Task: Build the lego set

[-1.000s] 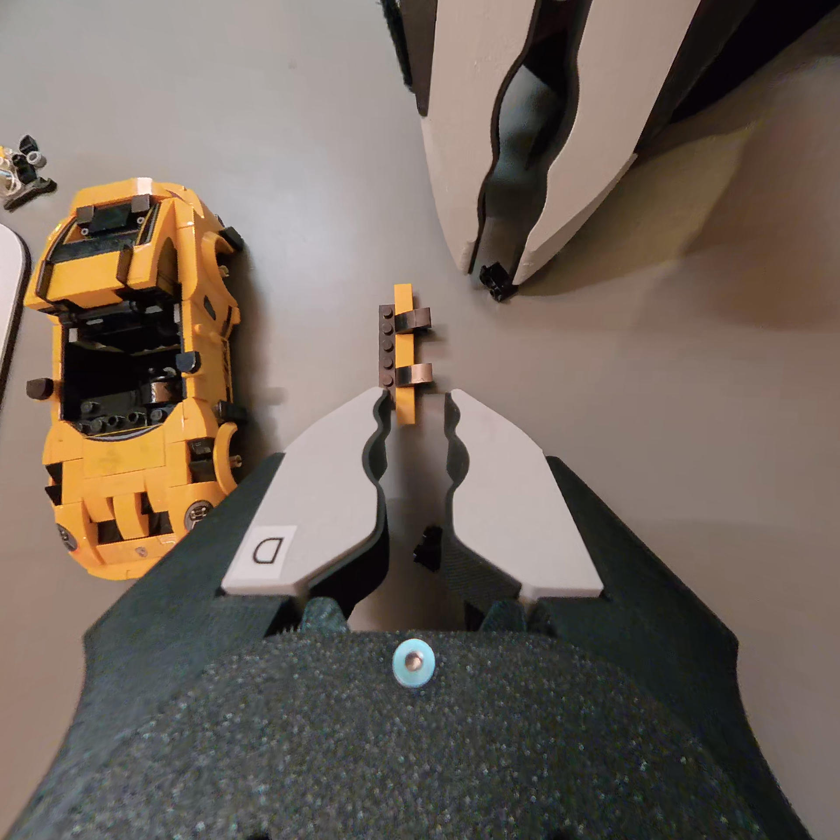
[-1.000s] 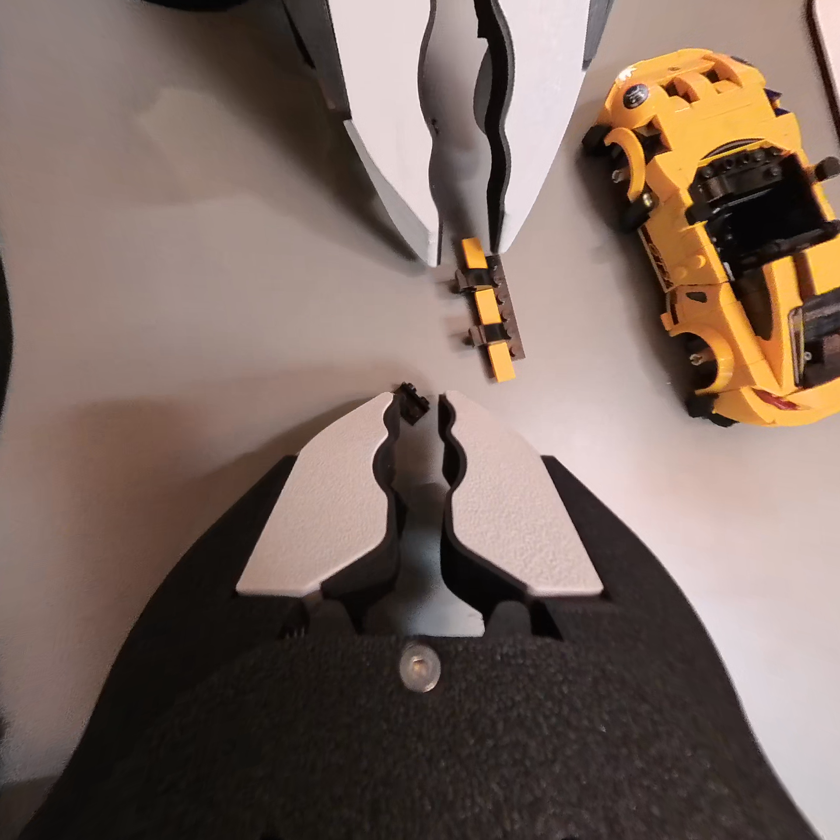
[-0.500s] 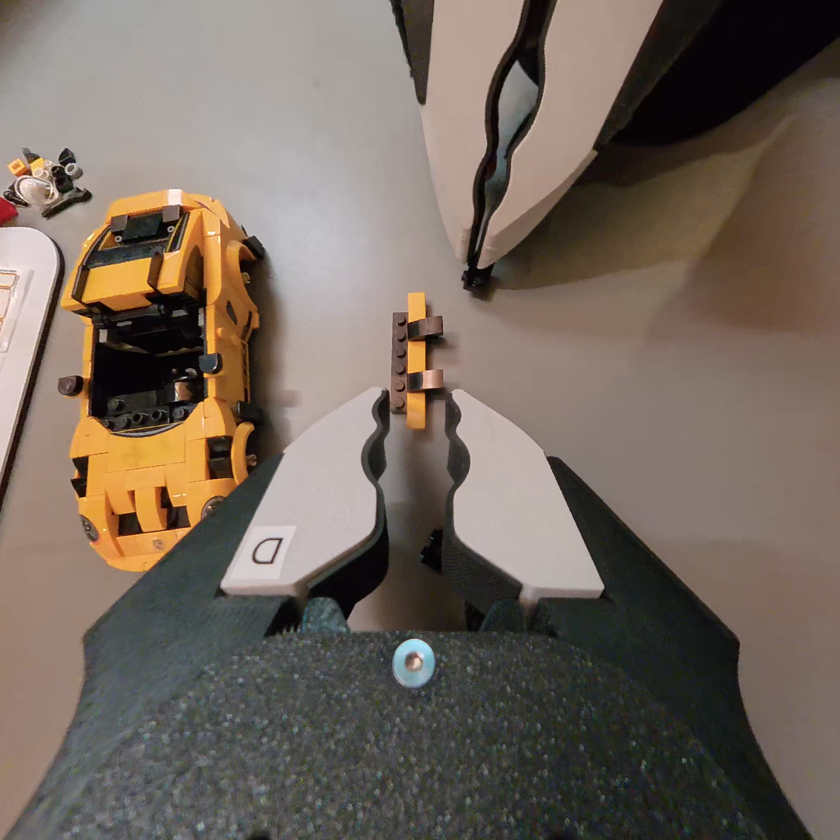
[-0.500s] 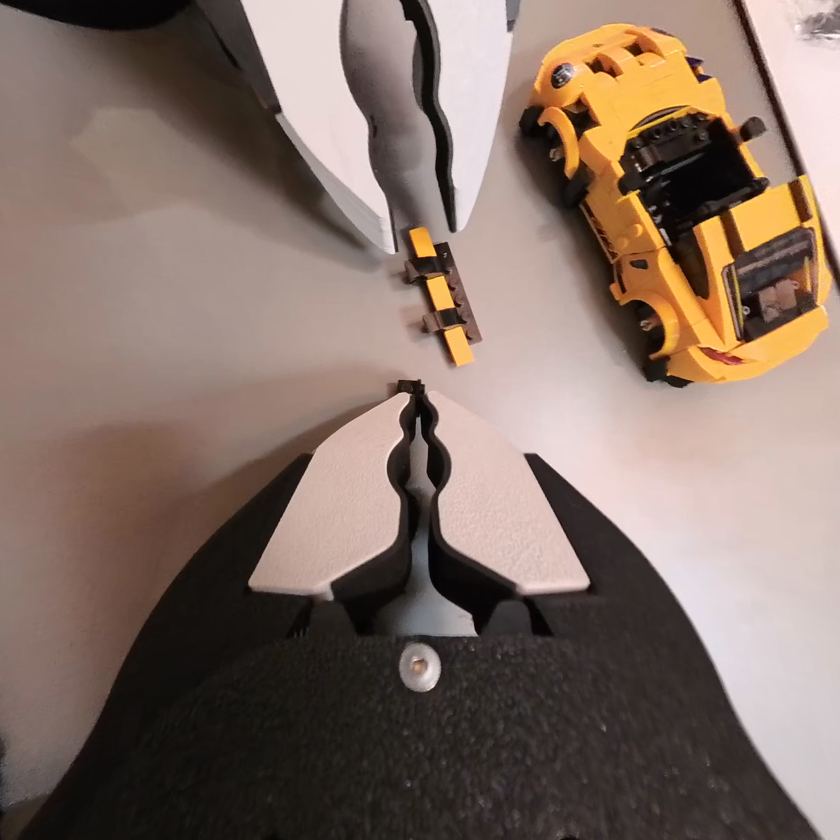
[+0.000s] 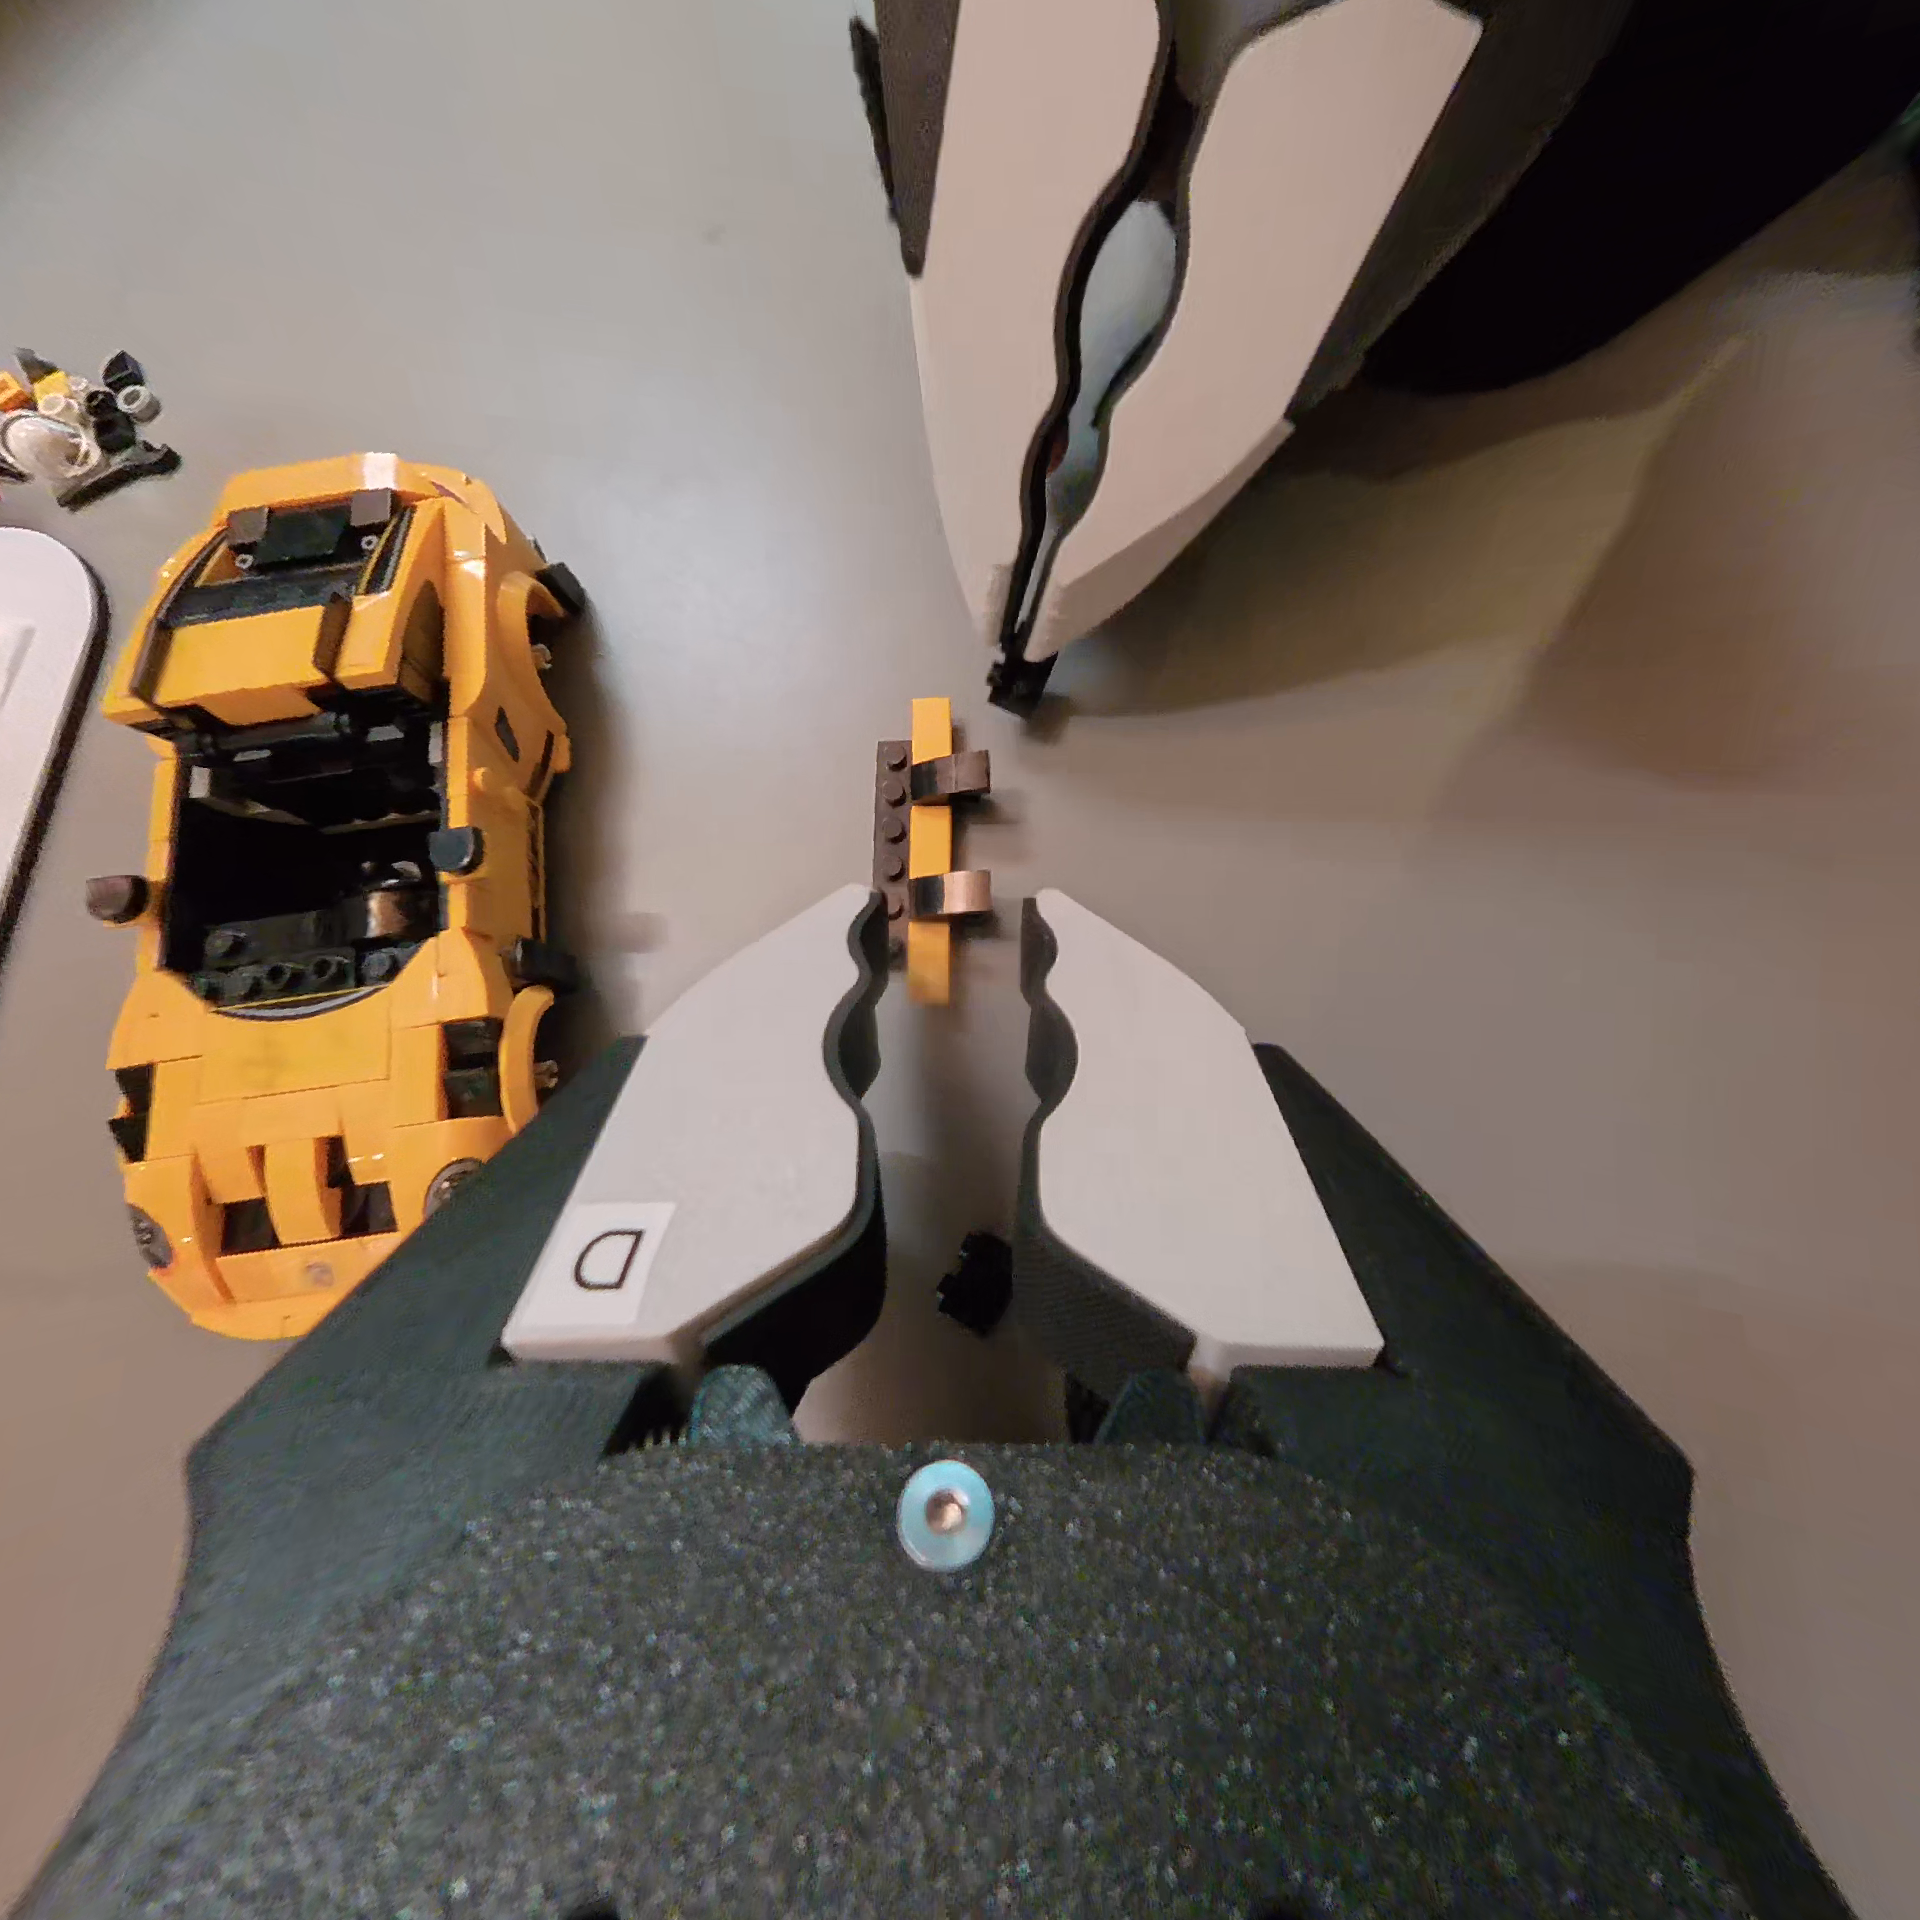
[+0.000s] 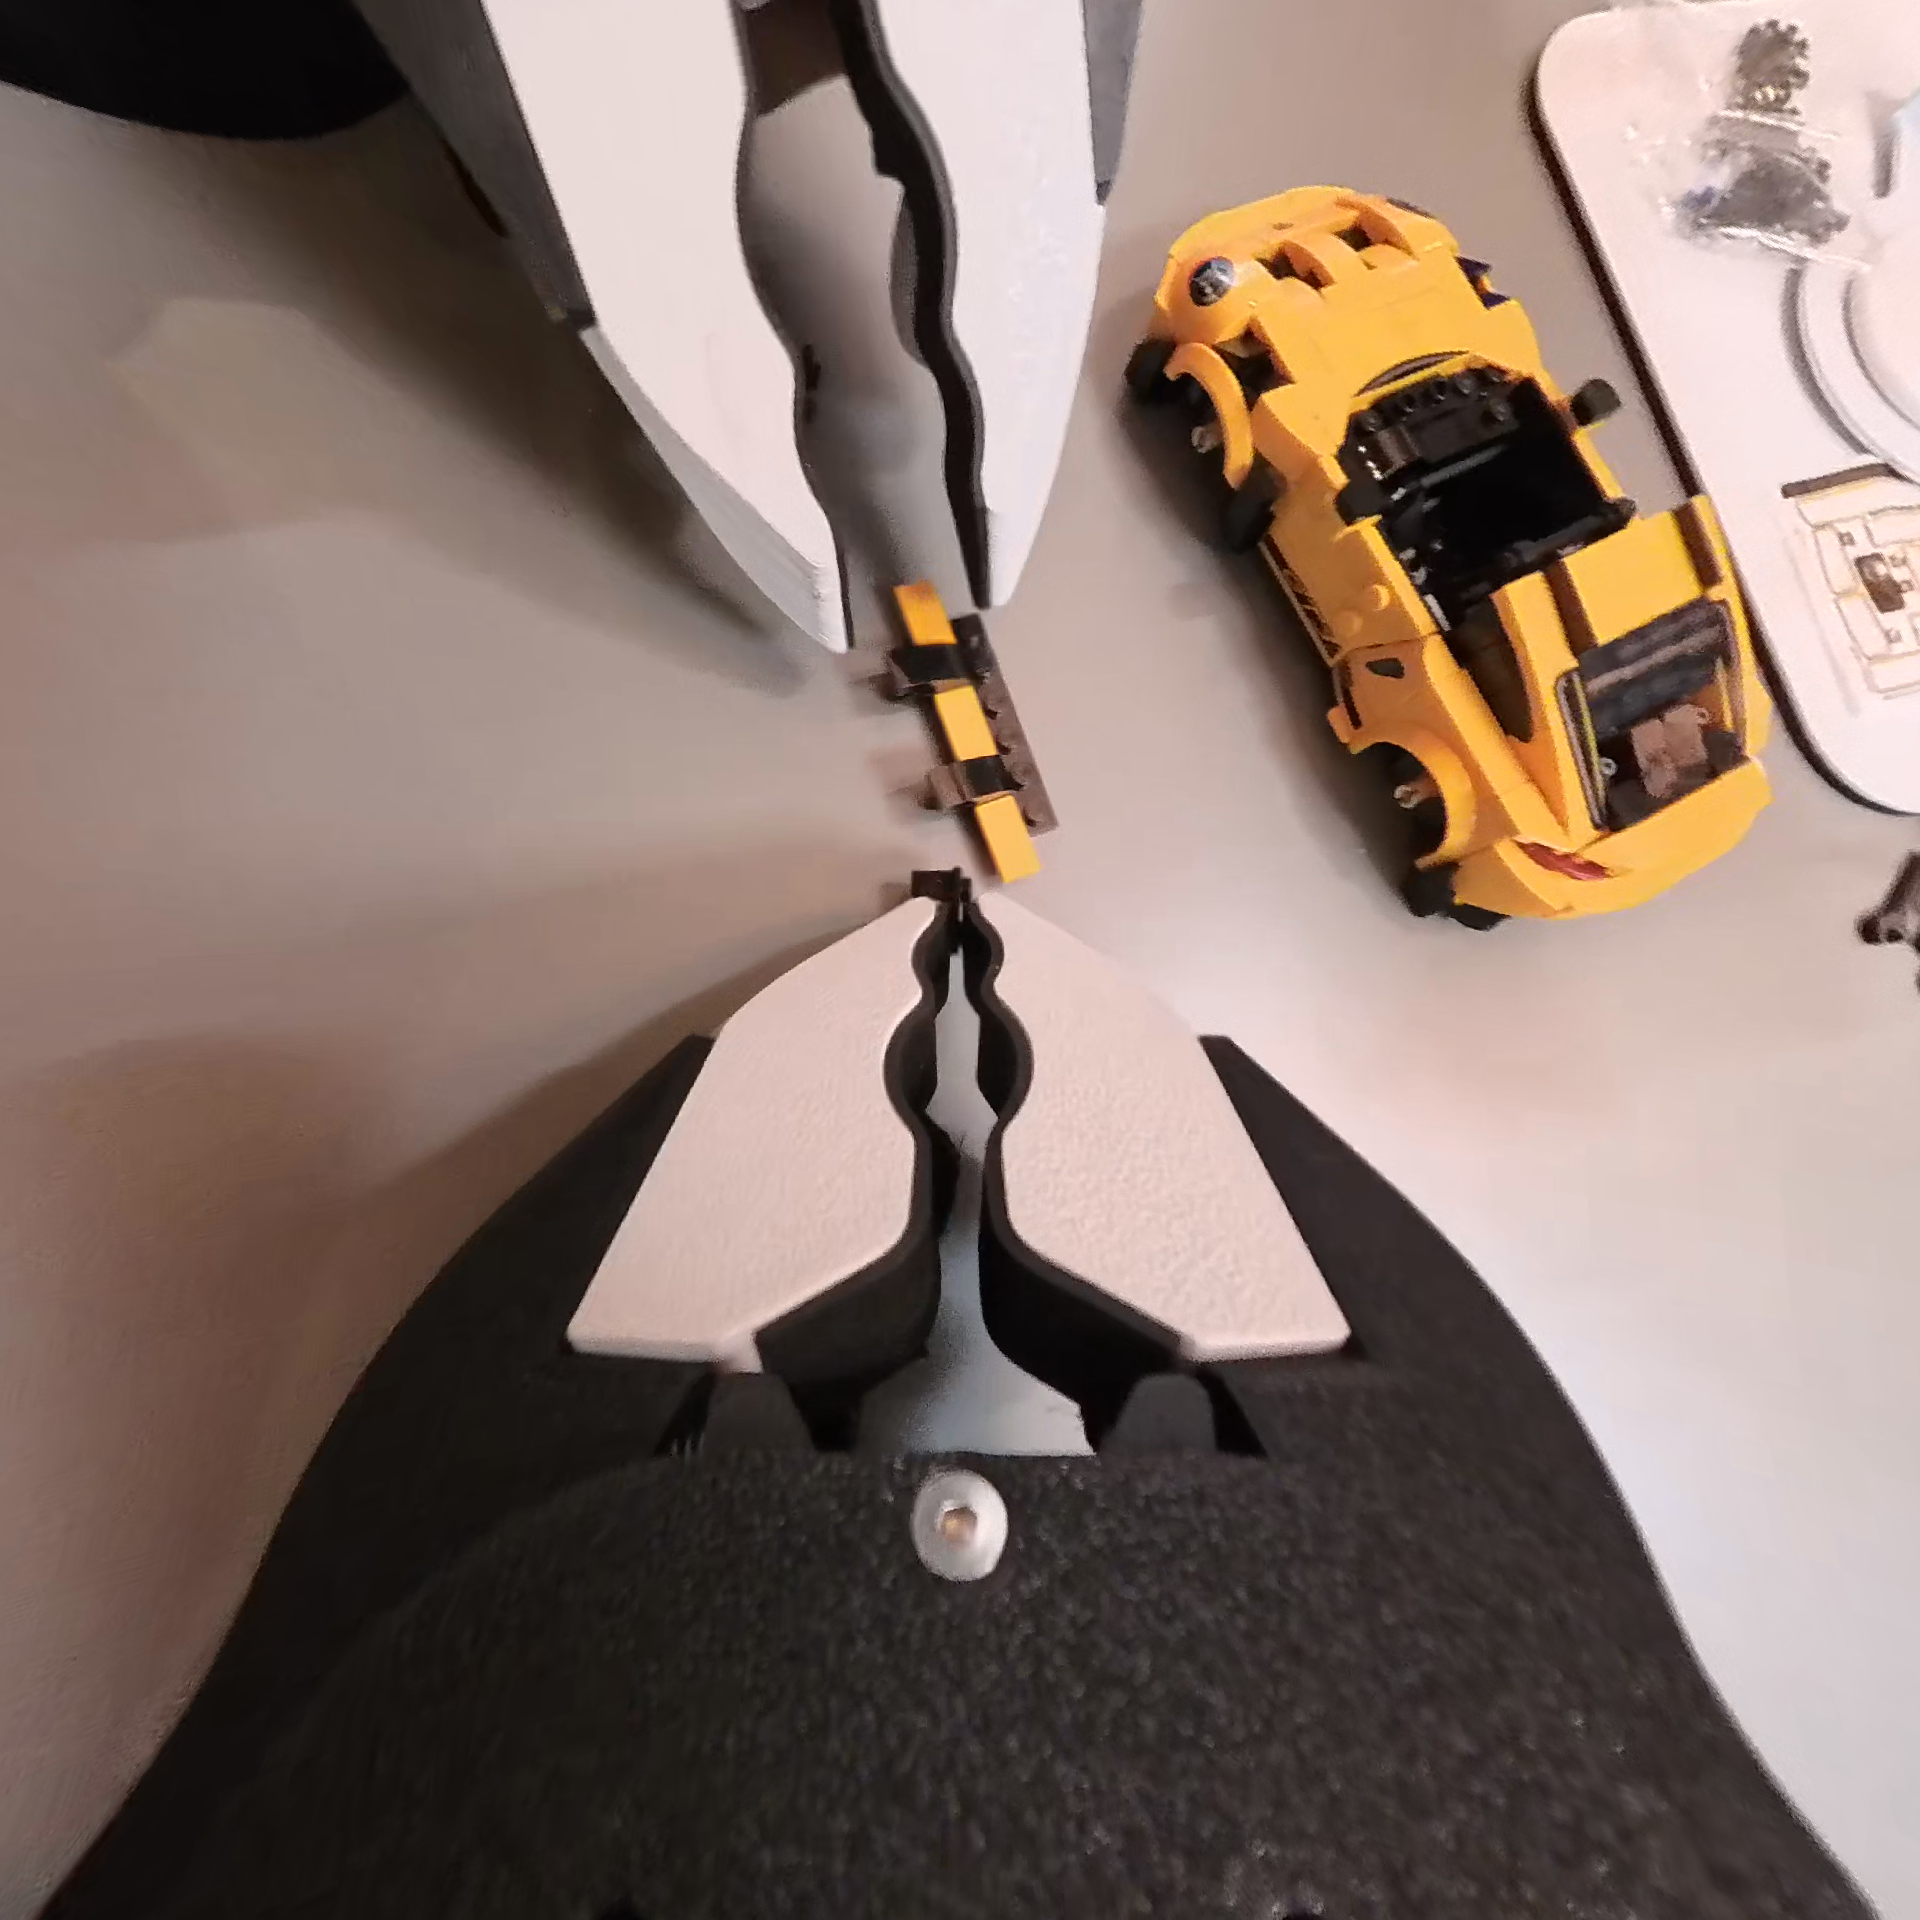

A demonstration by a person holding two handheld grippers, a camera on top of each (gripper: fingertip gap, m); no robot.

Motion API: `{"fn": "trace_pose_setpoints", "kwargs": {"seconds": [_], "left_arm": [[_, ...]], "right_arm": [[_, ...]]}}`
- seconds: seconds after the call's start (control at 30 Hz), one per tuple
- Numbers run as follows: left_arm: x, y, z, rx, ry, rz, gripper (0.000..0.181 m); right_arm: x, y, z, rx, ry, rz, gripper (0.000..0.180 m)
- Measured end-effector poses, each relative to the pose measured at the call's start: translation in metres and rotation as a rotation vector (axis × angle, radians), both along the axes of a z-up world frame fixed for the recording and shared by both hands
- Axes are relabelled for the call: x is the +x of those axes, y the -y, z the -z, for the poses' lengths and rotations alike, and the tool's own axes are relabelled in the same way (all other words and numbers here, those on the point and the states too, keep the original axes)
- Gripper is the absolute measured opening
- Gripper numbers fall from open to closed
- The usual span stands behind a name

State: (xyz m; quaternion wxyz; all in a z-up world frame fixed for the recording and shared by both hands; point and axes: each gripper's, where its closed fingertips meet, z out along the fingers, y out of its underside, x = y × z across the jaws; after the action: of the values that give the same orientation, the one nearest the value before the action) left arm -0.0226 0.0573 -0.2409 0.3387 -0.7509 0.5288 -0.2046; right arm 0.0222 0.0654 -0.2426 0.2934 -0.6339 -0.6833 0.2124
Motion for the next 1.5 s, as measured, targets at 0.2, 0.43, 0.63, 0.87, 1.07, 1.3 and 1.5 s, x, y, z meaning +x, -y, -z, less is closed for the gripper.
{"fn": "trace_pose_setpoints", "kwargs": {"seconds": [0.2, 0.43, 0.63, 0.87, 1.07, 1.3, 1.5], "left_arm": [[0.004, 0.003, -0.003, -0.020, 0.032, 0.006, 0.024], [0.004, 0.003, -0.004, -0.007, 0.022, 0.009, 0.024], [0.004, 0.003, -0.007, 0.012, 0.020, 0.010, 0.023], [0.005, 0.003, -0.009, 0.024, 0.020, 0.010, 0.023], [0.003, 0.001, -0.008, 0.040, 0.000, -0.003, 0.023], [0.003, -0.001, -0.010, 0.044, 0.012, -0.016, 0.023], [0.003, -0.004, -0.011, 0.048, 0.021, -0.028, 0.023]], "right_arm": [[0.004, 0.010, 0.004, -0.030, 0.016, -0.064, 0.006], [0.010, 0.002, 0.007, -0.075, 0.063, 0.013, 0.012], [0.004, -0.002, 0.009, -0.122, 0.079, 0.067, 0.013], [0.004, -0.002, 0.010, -0.143, 0.122, 0.128, 0.006], [0.006, -0.004, 0.009, -0.218, 0.096, 0.341, 0.001], [0.004, -0.003, -0.011, -0.215, -0.042, 0.344, 0.012], [0.010, -0.007, -0.017, -0.020, -0.036, -0.019, 0.013]]}}
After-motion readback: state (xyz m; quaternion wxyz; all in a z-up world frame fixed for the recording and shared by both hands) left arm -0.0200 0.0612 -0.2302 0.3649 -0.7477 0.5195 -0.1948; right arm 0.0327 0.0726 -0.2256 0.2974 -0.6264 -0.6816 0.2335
